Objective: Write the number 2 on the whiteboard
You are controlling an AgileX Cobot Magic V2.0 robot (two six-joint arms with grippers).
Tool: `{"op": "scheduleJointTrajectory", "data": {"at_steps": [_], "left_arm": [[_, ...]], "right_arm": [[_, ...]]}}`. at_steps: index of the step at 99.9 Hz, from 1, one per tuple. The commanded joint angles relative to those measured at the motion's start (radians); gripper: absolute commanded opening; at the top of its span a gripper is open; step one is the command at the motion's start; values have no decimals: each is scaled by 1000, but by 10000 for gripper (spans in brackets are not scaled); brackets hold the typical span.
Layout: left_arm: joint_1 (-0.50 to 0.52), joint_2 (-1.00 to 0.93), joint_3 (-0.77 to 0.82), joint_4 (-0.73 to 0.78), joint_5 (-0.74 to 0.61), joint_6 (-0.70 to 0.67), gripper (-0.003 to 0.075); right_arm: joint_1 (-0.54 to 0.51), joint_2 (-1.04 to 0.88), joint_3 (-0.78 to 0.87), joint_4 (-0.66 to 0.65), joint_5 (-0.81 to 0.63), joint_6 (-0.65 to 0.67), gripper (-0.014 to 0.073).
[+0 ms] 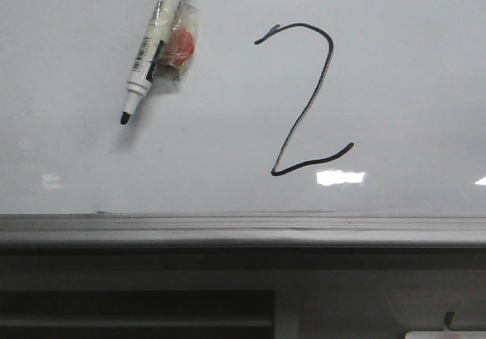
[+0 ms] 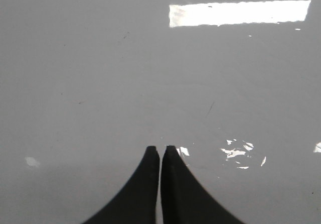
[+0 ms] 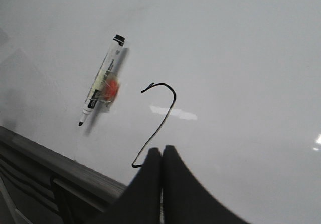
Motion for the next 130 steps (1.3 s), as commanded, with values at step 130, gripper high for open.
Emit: {"op": "scheduleJointTrajectory", "data": {"at_steps": [130], "left_arm": [[4, -26, 12, -7, -71, -9, -20]], "right_arm": [[-248, -14, 175, -1144, -379, 846, -60]]}}
